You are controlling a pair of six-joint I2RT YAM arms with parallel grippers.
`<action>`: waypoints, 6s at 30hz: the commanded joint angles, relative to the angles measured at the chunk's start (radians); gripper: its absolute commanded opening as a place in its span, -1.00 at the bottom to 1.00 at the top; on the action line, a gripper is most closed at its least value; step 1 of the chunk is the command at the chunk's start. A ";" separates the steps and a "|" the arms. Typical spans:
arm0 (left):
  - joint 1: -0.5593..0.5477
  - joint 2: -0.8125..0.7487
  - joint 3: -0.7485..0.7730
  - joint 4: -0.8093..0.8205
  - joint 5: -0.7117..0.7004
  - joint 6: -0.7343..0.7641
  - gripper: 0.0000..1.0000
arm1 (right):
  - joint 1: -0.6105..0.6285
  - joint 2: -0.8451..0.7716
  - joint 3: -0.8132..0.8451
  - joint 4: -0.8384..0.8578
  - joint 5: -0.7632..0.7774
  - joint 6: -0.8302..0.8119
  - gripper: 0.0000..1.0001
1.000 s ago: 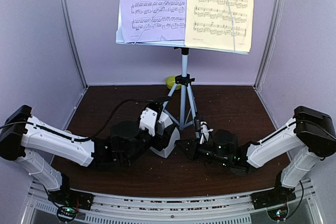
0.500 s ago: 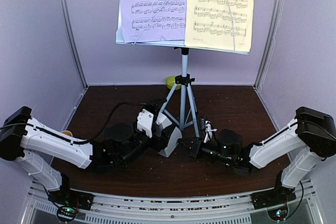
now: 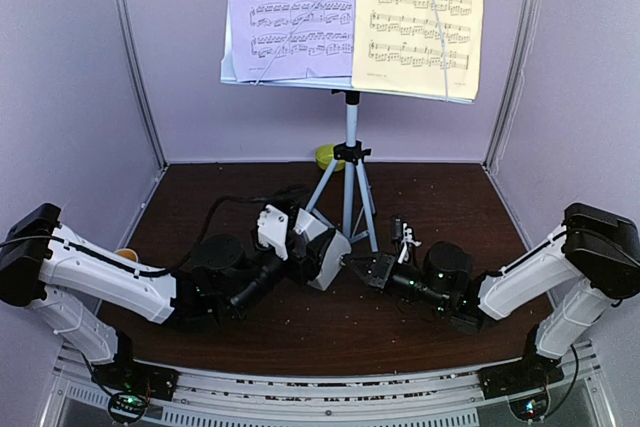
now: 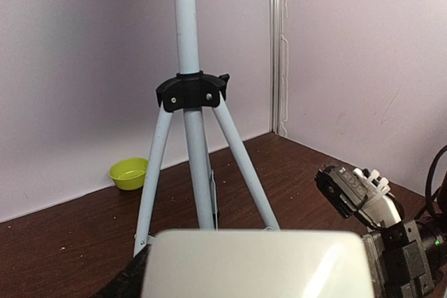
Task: Set up the instrument practice props
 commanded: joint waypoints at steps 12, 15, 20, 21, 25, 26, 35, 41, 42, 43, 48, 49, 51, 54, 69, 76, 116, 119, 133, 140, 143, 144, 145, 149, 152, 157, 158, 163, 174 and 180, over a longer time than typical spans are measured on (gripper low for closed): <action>0.062 0.066 0.071 -0.034 0.024 -0.142 -0.79 | -0.023 -0.112 -0.022 -0.186 -0.080 -0.190 0.03; 0.085 0.087 0.081 -0.043 0.090 -0.156 -0.78 | -0.023 -0.171 -0.043 -0.240 -0.064 -0.239 0.22; 0.122 0.129 0.104 -0.096 0.238 -0.187 -0.72 | -0.024 -0.294 -0.058 -0.394 0.015 -0.313 0.43; 0.127 0.137 0.119 -0.120 0.264 -0.189 -0.71 | -0.024 -0.318 -0.058 -0.434 0.028 -0.329 0.45; 0.153 0.166 0.147 -0.175 0.373 -0.189 -0.65 | -0.032 -0.397 -0.053 -0.525 0.070 -0.366 0.51; 0.158 0.172 0.151 -0.181 0.409 -0.187 -0.62 | -0.035 -0.415 -0.052 -0.540 0.075 -0.373 0.53; 0.192 0.217 0.237 -0.334 0.626 -0.112 -0.19 | -0.064 -0.465 0.014 -0.635 0.069 -0.406 0.71; 0.197 0.220 0.237 -0.350 0.668 -0.096 0.85 | -0.069 -0.462 0.074 -0.694 0.060 -0.436 0.81; 0.197 0.206 0.227 -0.340 0.671 -0.091 0.94 | -0.070 -0.462 0.081 -0.706 0.059 -0.440 0.81; 0.197 0.189 0.217 -0.333 0.671 -0.087 0.95 | -0.071 -0.462 0.088 -0.714 0.057 -0.445 0.81; 0.198 0.071 0.134 -0.321 0.655 -0.052 0.95 | -0.073 -0.445 0.125 -0.745 0.027 -0.462 0.82; 0.198 0.050 0.116 -0.321 0.657 -0.047 0.95 | -0.075 -0.441 0.135 -0.749 0.017 -0.465 0.81; 0.198 0.012 0.086 -0.325 0.665 -0.035 0.92 | -0.076 -0.422 0.157 -0.751 -0.003 -0.469 0.81; 0.198 -0.018 0.061 -0.344 0.671 -0.016 0.81 | -0.076 -0.394 0.186 -0.743 -0.028 -0.464 0.79; 0.227 -0.019 0.045 -0.316 0.655 -0.020 0.28 | -0.075 -0.203 0.218 -0.600 -0.133 -0.344 0.72; 0.233 -0.004 0.031 -0.289 0.679 -0.035 0.04 | -0.076 -0.169 0.177 -0.570 -0.127 -0.312 0.65; 0.240 0.028 0.009 -0.194 0.770 0.040 -0.72 | -0.100 -0.182 0.232 -0.555 -0.185 -0.250 0.60; 0.240 0.021 0.009 -0.202 0.768 0.047 -0.73 | -0.100 -0.139 0.224 -0.517 -0.196 -0.211 0.57; 0.239 -0.056 -0.046 -0.180 0.755 0.057 -0.75 | -0.104 -0.026 0.078 -0.530 -0.087 -0.240 0.41; 0.260 -0.112 -0.079 -0.153 0.760 0.030 -0.77 | -0.111 -0.019 0.061 -0.559 -0.076 -0.284 0.40; 0.313 -0.157 -0.109 -0.170 0.758 -0.042 -0.78 | -0.111 -0.030 0.082 -0.564 -0.103 -0.306 0.42; 0.333 -0.178 -0.122 -0.185 0.748 -0.058 -0.78 | -0.111 -0.033 0.092 -0.567 -0.114 -0.315 0.43; 0.349 -0.209 -0.133 -0.212 0.727 -0.071 -0.79 | -0.110 -0.035 0.103 -0.567 -0.127 -0.323 0.44; 0.420 -0.277 -0.119 -0.416 0.626 -0.109 -0.81 | -0.109 -0.029 0.159 -0.563 -0.167 -0.352 0.48; 0.495 -0.277 -0.053 -0.623 0.550 -0.144 -0.80 | -0.104 -0.022 0.210 -0.576 -0.193 -0.367 0.50; 0.643 -0.180 0.103 -0.929 0.503 -0.181 -0.79 | -0.099 -0.031 0.266 -0.590 -0.213 -0.379 0.52; 0.672 -0.154 0.131 -0.966 0.510 -0.190 -0.78 | -0.099 -0.035 0.274 -0.593 -0.217 -0.382 0.52; 0.774 0.001 0.246 -1.061 0.507 -0.206 -0.73 | -0.096 -0.067 0.315 -0.632 -0.227 -0.404 0.57; 0.881 0.272 0.471 -1.113 0.472 -0.190 -0.54 | -0.092 -0.177 0.356 -0.691 -0.217 -0.435 0.69; 0.892 0.302 0.504 -1.122 0.484 -0.182 -0.06 | -0.092 -0.231 0.357 -0.718 -0.221 -0.447 0.74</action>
